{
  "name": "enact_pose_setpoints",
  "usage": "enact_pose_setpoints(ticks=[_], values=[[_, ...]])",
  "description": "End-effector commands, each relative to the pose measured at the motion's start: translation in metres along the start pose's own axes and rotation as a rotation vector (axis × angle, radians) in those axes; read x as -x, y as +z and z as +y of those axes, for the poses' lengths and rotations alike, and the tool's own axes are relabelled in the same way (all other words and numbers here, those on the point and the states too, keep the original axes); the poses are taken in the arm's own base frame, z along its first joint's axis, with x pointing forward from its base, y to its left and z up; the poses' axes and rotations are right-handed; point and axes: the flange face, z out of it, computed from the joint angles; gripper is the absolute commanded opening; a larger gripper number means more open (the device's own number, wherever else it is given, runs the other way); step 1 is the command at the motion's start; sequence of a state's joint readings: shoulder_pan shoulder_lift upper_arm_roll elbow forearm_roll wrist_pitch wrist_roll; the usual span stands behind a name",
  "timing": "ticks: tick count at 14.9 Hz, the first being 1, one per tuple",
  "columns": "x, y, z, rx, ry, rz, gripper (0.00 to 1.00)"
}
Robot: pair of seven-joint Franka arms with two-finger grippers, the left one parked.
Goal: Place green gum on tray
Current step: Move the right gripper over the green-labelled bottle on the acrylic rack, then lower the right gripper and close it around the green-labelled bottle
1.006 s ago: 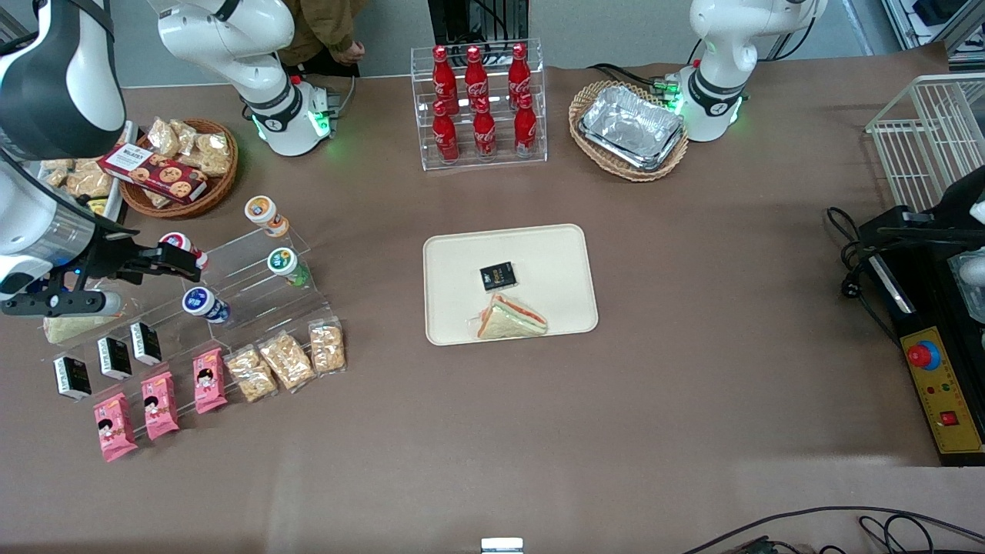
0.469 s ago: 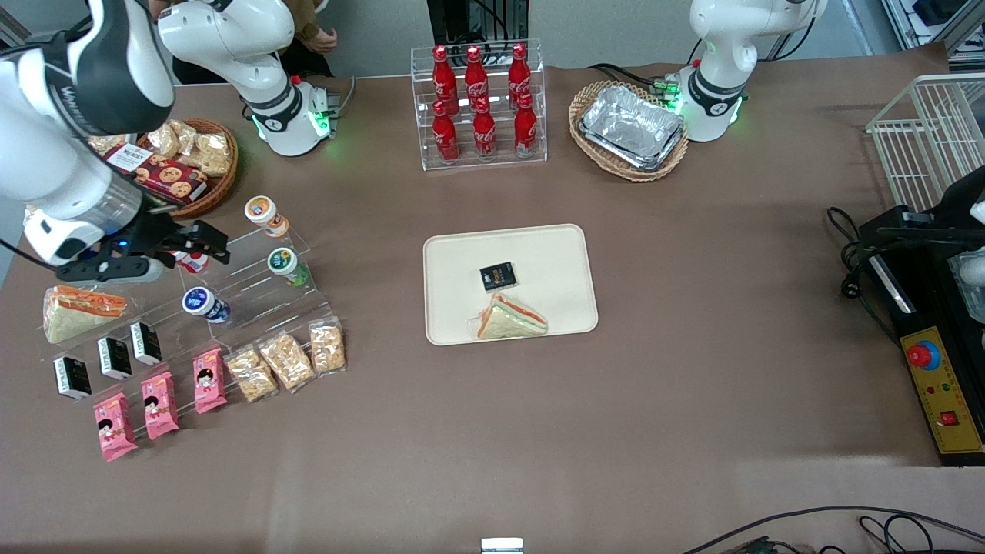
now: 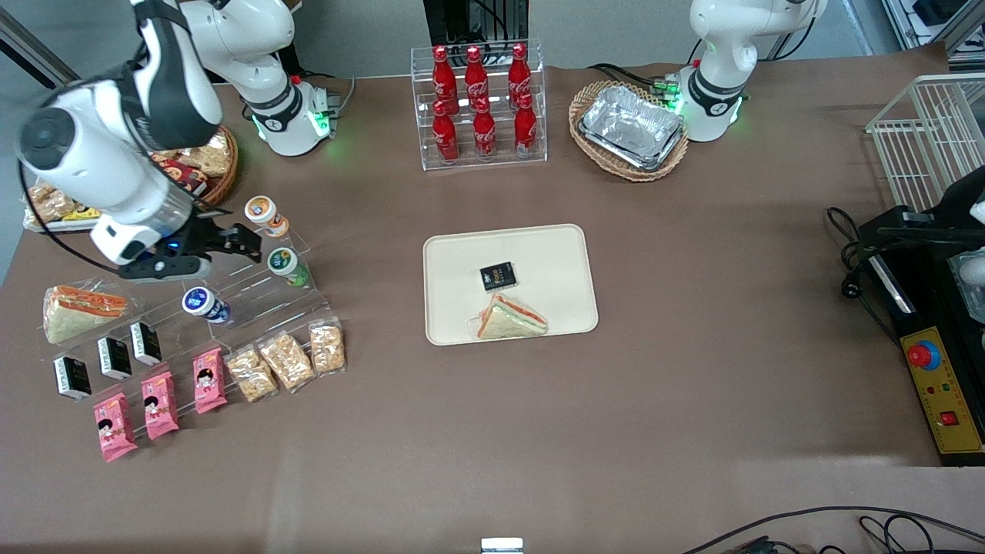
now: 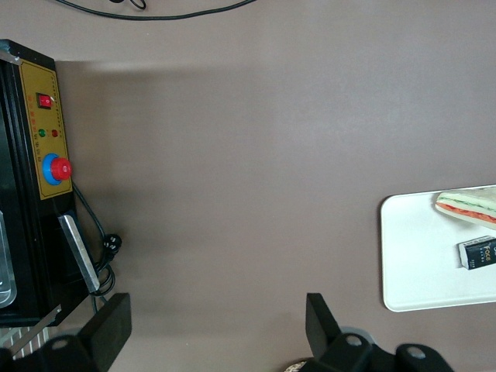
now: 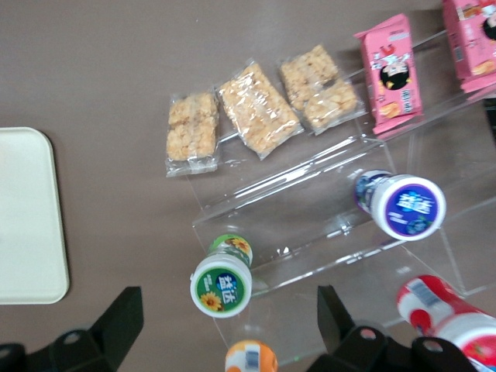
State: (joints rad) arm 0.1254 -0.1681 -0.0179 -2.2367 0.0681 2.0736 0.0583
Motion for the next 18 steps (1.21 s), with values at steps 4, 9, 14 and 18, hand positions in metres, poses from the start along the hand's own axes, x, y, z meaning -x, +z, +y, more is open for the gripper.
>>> enact_pose_setpoints(ticks=[4, 9, 14, 18], values=[[0.029, 0.046, -0.02, -0.002, 0.028, 0.026, 1.0], [0.038, 0.07, -0.023, 0.033, -0.023, 0.044, 1.0], [0.047, 0.088, -0.021, 0.061, -0.051, 0.068, 1.0], [0.051, 0.1, -0.025, 0.058, -0.066, 0.081, 1.0]])
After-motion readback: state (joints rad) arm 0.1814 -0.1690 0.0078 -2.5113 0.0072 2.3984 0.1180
